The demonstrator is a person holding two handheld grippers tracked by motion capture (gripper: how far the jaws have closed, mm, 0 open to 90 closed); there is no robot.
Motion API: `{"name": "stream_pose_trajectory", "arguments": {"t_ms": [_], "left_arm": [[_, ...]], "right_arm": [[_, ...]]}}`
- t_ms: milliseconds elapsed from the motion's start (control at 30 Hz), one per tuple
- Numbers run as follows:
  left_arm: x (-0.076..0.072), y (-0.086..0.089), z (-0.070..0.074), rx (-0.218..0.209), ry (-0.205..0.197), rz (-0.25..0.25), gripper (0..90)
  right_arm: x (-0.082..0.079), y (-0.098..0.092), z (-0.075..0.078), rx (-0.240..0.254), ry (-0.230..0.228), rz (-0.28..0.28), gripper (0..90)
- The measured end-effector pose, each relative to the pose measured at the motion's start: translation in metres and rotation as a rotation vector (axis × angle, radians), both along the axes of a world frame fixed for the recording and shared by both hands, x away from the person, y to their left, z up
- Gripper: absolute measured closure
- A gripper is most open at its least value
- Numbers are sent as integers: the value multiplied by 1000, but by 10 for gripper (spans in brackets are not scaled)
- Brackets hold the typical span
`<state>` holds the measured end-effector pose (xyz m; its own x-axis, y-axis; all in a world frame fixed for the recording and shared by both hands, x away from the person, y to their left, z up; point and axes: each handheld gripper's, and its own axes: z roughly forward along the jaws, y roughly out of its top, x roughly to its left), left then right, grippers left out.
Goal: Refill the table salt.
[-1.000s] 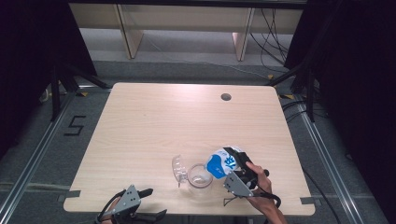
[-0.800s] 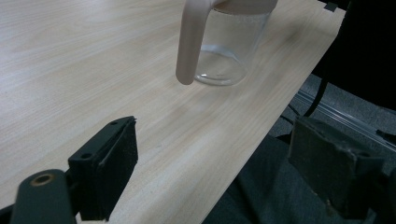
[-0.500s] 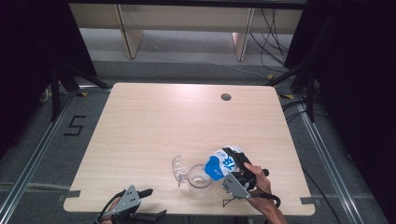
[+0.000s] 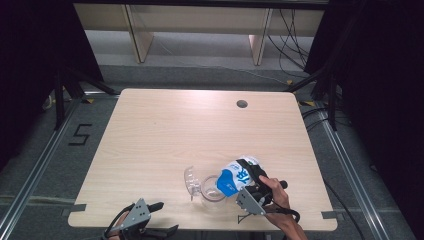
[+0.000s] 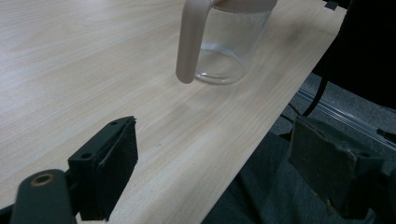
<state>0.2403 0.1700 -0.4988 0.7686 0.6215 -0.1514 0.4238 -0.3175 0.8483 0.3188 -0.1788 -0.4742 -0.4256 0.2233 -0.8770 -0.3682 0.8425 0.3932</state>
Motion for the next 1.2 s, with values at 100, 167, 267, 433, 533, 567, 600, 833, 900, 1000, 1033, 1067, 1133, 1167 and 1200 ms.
{"name": "stream_pose_trajectory", "arguments": {"t_ms": [100, 167, 267, 433, 533, 567, 600, 833, 900, 1000, 1033, 1067, 1133, 1167, 1200], "left_arm": [[-1, -2, 0, -34, 7, 6, 151], [-1, -2, 0, -32, 7, 12, 151], [-1, -2, 0, -32, 8, 16, 151], [0, 1, 1, 12, 0, 4, 151], [-1, -2, -1, -33, 8, 9, 151], [-1, -2, 0, -32, 6, 11, 151], [-1, -2, 0, -32, 6, 11, 151], [0, -2, 0, -27, -1, 6, 151], [0, -1, 0, -21, -6, -3, 151], [0, -1, 0, -15, -8, 0, 151], [0, -1, 0, -25, -6, -1, 151], [0, -1, 0, -22, -5, -4, 151], [0, -1, 0, -23, -5, -3, 151], [0, -1, 0, -23, -5, -3, 151], [0, -1, 0, -25, -5, -1, 151]], "right_arm": [[1, 1, 2, -47, -37, 19, 463], [0, 2, -1, -23, -9, 8, 464], [-1, 2, -1, -33, -19, 2, 465], [-1, 3, -2, -48, -28, 4, 465], [-1, 2, -1, -53, -23, 3, 465], [-1, 2, -1, -55, -23, 1, 465], [0, 2, -1, -56, -31, 7, 465], [0, 1, -1, -58, -43, 15, 467], [0, 1, -1, -63, -41, 10, 468], [0, 0, 1, -73, -49, 6, 468], [0, 0, 1, -74, -51, 1, 468], [0, 0, 1, -78, -54, 6, 468], [-1, 0, 2, -85, -71, -1, 468], [-1, 0, 2, -85, -71, -1, 468], [0, 0, 6, -133, -100, 13, 468]]}}
